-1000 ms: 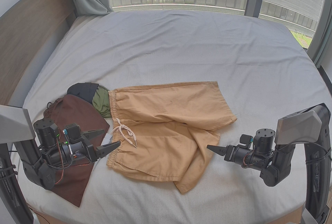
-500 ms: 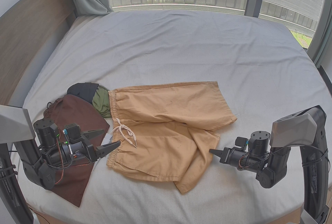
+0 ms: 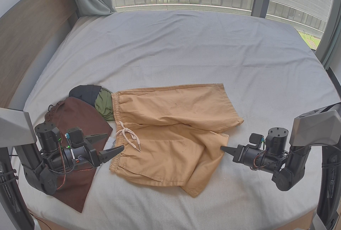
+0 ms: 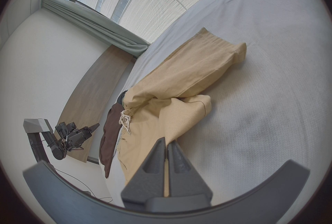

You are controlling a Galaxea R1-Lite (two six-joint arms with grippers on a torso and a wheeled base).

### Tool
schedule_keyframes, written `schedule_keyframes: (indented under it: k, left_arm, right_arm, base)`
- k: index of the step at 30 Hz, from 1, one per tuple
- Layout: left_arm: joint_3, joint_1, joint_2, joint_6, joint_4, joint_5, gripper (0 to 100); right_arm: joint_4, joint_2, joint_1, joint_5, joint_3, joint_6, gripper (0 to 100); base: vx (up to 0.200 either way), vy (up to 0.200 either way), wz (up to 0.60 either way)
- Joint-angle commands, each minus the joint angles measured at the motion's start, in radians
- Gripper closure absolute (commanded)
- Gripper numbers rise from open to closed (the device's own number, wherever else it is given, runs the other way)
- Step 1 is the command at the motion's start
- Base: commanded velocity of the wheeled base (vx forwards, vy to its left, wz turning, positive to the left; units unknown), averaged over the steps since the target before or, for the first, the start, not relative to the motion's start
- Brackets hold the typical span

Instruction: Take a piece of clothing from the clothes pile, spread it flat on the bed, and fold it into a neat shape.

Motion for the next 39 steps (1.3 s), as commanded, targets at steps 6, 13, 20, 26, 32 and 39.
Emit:
schedule_keyframes:
  k: [6,13,20,26,32,39]
  left_arm:
    - [0.001,-0.001,0.003,-0.001,0.000,0.000,0]
    - [0.003,-0.005,0.004,-0.001,0.000,0.000,0]
    - [0.007,-0.005,0.004,-0.002,0.000,-0.008,0]
    - [0.007,-0.002,0.004,-0.004,0.000,-0.009,0]
    - [0.007,-0.001,0.004,-0.004,0.000,-0.009,0]
    - [0.007,-0.002,0.006,-0.004,0.000,-0.009,0]
  right_arm:
    - [-0.002,0.003,0.029,0.002,-0.028,-0.004,100]
    - [-0.005,0.073,0.072,0.004,-0.128,-0.018,100]
    - [-0.005,0.122,0.104,0.005,-0.189,-0.047,100]
    - [-0.002,0.171,0.122,0.004,-0.283,-0.072,100]
    - [-0.001,0.216,0.139,0.007,-0.355,-0.072,100]
    - [-0.002,0.236,0.161,0.007,-0.375,-0.076,100]
  base:
    - [0.000,0.000,0.00]
    - [0.000,0.000,0.00]
    - [0.000,0.000,0.00]
    - [0.000,0.000,0.00]
    - [0.000,0.000,0.00]
    - [0.000,0.000,0.00]
